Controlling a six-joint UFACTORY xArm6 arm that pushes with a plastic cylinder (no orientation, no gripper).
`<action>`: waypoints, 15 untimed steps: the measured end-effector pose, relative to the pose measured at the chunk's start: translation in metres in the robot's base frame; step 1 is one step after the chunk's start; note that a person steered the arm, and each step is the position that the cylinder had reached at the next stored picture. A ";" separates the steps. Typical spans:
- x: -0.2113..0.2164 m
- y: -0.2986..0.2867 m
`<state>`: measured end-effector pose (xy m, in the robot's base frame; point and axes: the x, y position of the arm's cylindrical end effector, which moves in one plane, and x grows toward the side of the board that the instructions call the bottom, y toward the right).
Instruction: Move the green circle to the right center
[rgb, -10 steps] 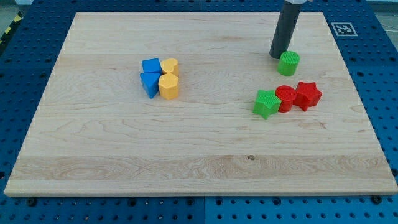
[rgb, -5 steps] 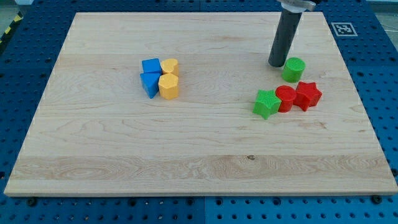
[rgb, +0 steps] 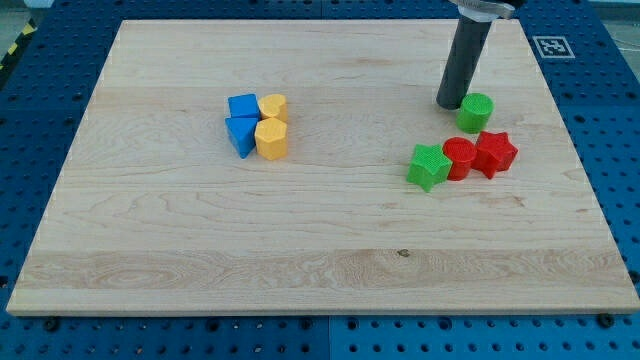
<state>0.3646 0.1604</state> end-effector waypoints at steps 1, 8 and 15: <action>0.007 0.000; 0.015 -0.017; 0.028 0.086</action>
<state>0.3929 0.2465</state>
